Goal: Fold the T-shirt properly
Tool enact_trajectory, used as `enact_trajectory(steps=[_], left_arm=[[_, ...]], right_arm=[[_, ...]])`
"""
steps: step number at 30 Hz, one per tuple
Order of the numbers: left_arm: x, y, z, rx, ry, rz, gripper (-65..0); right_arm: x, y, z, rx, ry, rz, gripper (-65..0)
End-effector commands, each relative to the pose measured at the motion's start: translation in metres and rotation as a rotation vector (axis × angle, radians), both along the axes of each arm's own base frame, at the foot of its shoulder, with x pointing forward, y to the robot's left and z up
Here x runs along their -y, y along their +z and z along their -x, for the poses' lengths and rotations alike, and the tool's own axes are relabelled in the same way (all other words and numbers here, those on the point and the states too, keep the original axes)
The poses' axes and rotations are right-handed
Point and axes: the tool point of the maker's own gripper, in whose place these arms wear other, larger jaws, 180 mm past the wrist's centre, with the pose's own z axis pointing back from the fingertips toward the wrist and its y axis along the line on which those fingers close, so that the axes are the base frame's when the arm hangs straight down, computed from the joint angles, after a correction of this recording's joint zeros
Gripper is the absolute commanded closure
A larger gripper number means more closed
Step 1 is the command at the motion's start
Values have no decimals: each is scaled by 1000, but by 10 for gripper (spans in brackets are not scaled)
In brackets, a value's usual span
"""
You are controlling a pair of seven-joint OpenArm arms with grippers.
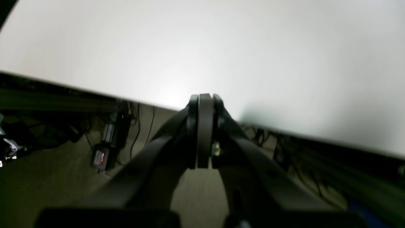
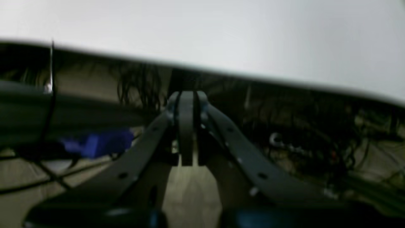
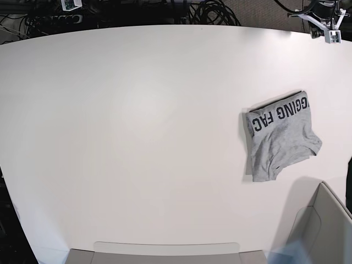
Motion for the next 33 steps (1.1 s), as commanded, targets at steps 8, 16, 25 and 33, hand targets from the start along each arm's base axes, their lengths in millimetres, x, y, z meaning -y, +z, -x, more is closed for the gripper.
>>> enact_trajectory(steps=[8, 16, 25, 33], left_arm=[[-9, -62, 90, -249, 152, 101, 0], [31, -127, 125, -433, 58, 165, 0], [68, -203, 163, -626, 104, 300, 0], [98, -253, 175, -722, 58, 339, 0]], right_arm=[[2, -67, 85, -284, 47, 8, -15], [36, -179, 142, -527, 84, 155, -15], [64, -242, 150, -618, 245, 278, -15], [84, -272, 118, -650, 239, 375, -15]])
